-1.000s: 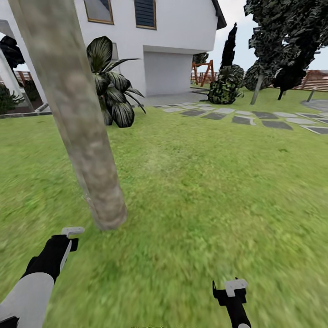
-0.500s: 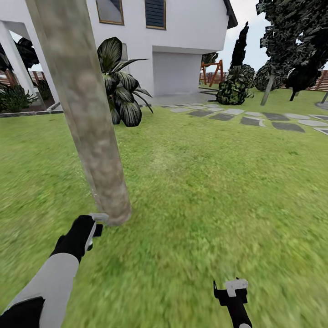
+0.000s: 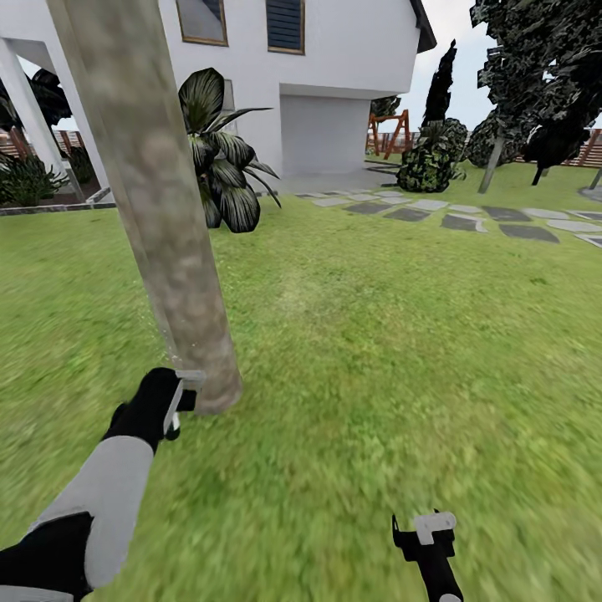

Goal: In the garden, pick up the pesticide atomizer on the floor and spray pesticide onto both trees until each tree trunk is fully covered.

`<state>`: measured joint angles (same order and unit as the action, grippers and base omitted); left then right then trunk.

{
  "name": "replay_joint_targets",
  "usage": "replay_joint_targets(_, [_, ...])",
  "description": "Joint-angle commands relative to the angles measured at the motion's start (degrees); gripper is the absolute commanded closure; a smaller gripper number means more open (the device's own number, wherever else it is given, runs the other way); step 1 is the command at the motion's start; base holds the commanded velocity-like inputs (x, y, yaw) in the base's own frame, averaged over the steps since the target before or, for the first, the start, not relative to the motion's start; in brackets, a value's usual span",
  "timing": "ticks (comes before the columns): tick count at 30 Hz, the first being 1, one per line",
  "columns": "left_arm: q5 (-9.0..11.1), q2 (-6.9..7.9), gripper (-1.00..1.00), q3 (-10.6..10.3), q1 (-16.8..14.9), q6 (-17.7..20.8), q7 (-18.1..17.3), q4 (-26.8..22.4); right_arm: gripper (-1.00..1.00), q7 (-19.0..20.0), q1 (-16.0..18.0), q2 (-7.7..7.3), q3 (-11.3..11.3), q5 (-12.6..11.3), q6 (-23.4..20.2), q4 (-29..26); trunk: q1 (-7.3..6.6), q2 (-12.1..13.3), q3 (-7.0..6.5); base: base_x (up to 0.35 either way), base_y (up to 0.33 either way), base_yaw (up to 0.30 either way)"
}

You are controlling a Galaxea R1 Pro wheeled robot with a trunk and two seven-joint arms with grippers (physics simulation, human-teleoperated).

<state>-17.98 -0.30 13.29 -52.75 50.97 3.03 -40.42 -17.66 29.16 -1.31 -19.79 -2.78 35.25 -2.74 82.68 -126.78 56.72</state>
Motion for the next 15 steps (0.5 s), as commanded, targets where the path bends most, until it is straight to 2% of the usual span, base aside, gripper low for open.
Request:
replay_joint_targets(1, [-0.52, -1.23, 1.00, 0.14, -1.18, 0.25, 0.37, -0.01, -1.00, -0.25, 0.02, -0.01, -0.51, -0.29, 0.08, 0.01, -0.01, -0.02, 0.05, 0.000, 0.000, 0.000])
replay_joint_targets(3, [-0.57, -1.22, 1.00, 0.30, -1.94, 0.28, 0.36, 0.11, -1.00, -0.26, 0.02, -0.01, -0.50, -0.29, 0.08, 0.01, -0.01, -0.02, 0.05, 0.000, 0.000, 0.000])
replay_joint_targets(4, [-0.67, -0.62, 1.00, 0.49, -2.08, 0.34, 0.33, 0.06, -1.00, -0.26, 0.02, -0.01, -0.49, -0.30, 0.08, 0.01, -0.01, -0.02, 0.05, 0.000, 0.000, 0.000])
replay_joint_targets(5, [-0.73, 0.83, 1.00, 0.59, -2.05, 0.39, 0.28, 0.03, -1.00, -0.27, 0.02, -0.01, -0.49, -0.28, 0.08, 0.01, -0.01, -0.02, 0.05, 0.000, 0.000, 0.000])
replay_joint_targets(6, [-0.60, 3.90, 1.00, 0.68, -1.92, 0.48, 0.12, 0.01, -1.00, -0.27, 0.02, -0.01, -0.50, -0.29, 0.08, 0.01, -0.01, -0.02, 0.05, 0.000, 0.000, 0.000])
replay_joint_targets(8, [-0.36, 8.41, 1.00, 0.75, -1.73, 1.03, -0.05, 0.00, -1.00, -0.27, 0.02, -0.01, -0.51, -0.28, 0.08, 0.01, -0.01, -0.02, 0.05, 0.000, 0.000, 0.000])
replay_joint_targets(10, [-0.38, 9.78, 1.00, 0.30, -1.53, 1.30, -0.09, -0.05, -1.00, -0.27, 0.02, -0.01, -0.50, -0.29, 0.08, 0.01, -0.01, -0.02, 0.05, 0.000, 0.000, 0.000])
replay_joint_targets(11, [-0.42, 9.78, 1.00, 0.15, -1.45, 1.40, -0.08, -0.07, -1.00, -0.25, 0.02, -0.01, -0.51, -0.28, 0.08, 0.01, -0.01, -0.02, 0.05, 0.000, 0.000, 0.000])
replay_joint_targets(13, [-0.40, 8.39, 1.00, 0.10, -1.81, 1.44, -0.12, -0.09, -1.00, -0.24, 0.02, -0.01, -0.51, -0.25, 0.08, 0.01, -0.01, -0.02, 0.05, 0.000, 0.000, 0.000])
replay_joint_targets(15, [-0.44, 5.65, 1.00, 0.06, -2.15, 1.87, -0.13, -0.11, -1.00, -0.21, 0.02, -0.01, -0.51, -0.22, 0.08, 0.01, -0.01, -0.02, 0.05, 0.000, 0.000, 0.000])
